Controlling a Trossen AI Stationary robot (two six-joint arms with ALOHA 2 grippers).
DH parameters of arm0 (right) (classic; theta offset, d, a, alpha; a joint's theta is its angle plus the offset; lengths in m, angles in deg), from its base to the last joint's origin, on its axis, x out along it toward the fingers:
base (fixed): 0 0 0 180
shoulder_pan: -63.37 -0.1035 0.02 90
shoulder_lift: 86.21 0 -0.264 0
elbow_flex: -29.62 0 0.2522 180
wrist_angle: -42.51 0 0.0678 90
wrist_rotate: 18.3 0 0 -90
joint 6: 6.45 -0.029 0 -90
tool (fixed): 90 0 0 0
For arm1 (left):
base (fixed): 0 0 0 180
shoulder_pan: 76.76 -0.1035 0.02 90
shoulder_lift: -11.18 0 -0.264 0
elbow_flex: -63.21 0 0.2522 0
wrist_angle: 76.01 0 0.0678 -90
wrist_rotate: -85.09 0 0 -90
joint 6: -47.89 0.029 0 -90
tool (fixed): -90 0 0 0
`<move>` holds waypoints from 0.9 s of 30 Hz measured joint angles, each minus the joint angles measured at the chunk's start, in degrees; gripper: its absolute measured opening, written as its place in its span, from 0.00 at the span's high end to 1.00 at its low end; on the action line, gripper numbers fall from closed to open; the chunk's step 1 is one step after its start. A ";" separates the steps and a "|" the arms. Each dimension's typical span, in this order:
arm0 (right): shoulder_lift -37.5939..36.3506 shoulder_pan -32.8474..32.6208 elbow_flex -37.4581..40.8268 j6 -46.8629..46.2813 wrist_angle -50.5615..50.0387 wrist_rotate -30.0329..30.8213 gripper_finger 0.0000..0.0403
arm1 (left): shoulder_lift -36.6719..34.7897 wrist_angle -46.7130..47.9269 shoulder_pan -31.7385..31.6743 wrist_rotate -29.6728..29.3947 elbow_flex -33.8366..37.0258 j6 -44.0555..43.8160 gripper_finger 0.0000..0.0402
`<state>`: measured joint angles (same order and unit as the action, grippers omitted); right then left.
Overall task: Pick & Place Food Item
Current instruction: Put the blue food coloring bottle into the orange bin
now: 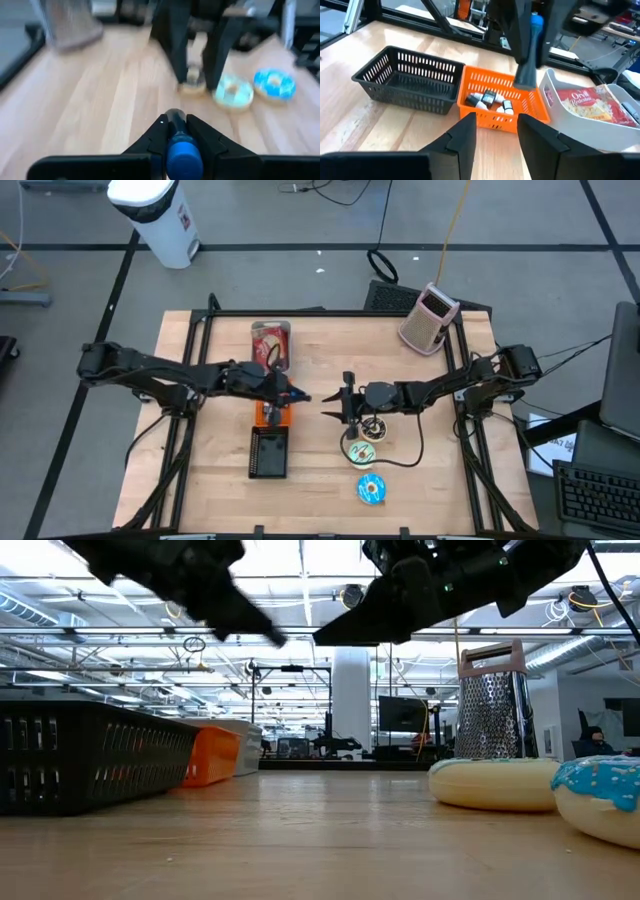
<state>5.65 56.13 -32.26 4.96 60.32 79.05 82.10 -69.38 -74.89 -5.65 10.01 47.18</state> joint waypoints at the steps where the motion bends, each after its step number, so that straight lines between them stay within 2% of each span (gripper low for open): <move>1: 0.00 0.02 0.00 0.01 -0.16 0.03 0.66 | -1.27 3.23 0.08 -0.48 0.07 -0.97 0.88; 5: 0.00 0.11 0.00 0.08 -0.73 0.21 0.66 | -4.78 14.88 0.17 -1.56 1.38 -6.12 0.87; 9: 0.00 0.15 0.00 0.17 -0.69 0.28 0.67 | -5.30 20.34 0.13 -2.32 4.94 -12.99 0.87; 16: 0.00 0.53 0.00 0.17 -0.54 0.35 0.67 | -5.28 17.01 0.15 0.71 11.37 -20.61 0.87; 27: 0.00 1.07 0.00 -0.20 -0.53 0.31 0.67 | -5.28 16.33 0.02 -0.75 11.94 -22.16 0.72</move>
<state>5.65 57.20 -32.26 4.76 59.79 79.36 76.83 -53.05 -74.87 -6.40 21.95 25.01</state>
